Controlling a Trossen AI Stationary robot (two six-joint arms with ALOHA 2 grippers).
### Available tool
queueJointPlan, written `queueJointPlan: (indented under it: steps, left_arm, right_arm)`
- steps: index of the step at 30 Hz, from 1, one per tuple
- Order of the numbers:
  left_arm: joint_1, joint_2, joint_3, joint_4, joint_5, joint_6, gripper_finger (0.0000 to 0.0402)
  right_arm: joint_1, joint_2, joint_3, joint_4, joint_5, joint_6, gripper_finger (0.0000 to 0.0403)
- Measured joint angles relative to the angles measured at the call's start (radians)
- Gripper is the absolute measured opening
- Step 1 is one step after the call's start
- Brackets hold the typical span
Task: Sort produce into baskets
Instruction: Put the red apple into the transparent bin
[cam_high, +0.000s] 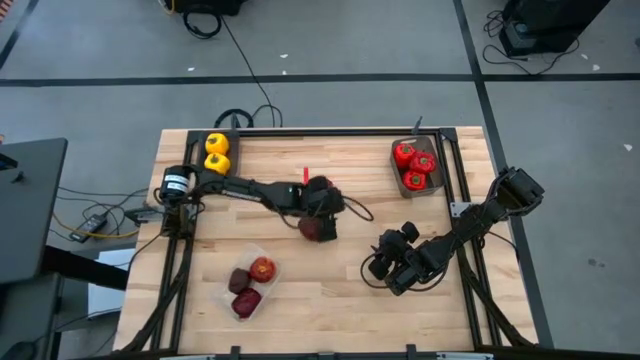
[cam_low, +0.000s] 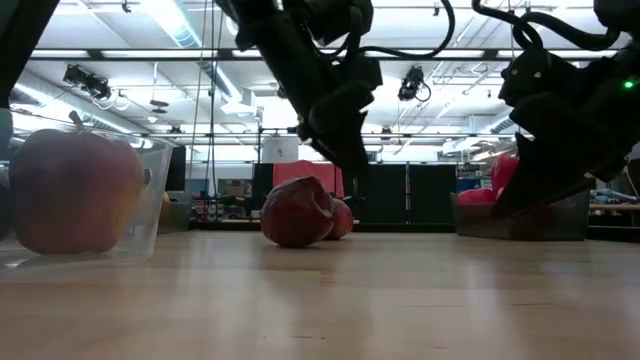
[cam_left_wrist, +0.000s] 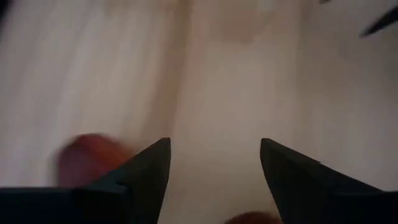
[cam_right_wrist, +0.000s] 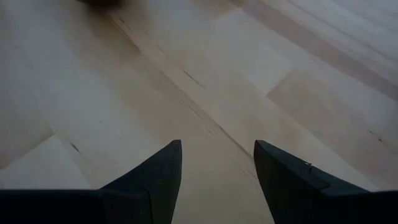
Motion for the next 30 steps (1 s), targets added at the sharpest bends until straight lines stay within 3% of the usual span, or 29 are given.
queueJointPlan:
  steps: [4, 11, 21, 26, 30]
  left_arm:
    - [0.055, 0.000, 0.079, -0.153, -0.012, 0.144, 0.0275]
    - [0.211, -0.001, 0.118, -0.215, 0.031, 0.177, 0.0295]
    - [0.369, 0.006, 0.119, -0.164, 0.206, -0.192, 0.0375]
    - [0.371, 0.036, 0.119, -0.191, 0.296, -0.258, 0.0387]
    - [0.354, 0.064, 0.118, -0.218, 0.272, -0.270, 0.0386]
  right_arm:
    - [0.000, 0.000, 0.000, 0.001, 0.000, 0.000, 0.0211]
    - [0.000, 0.000, 0.000, 0.000, 0.001, 0.000, 0.0211]
    - [-0.002, 0.000, 0.000, -0.002, 0.043, -0.026, 0.0211]
    - [-0.017, 0.000, 0.000, -0.002, 0.060, -0.045, 0.0211]
    - [-0.030, 0.000, 0.000, -0.002, 0.056, -0.064, 0.0211]
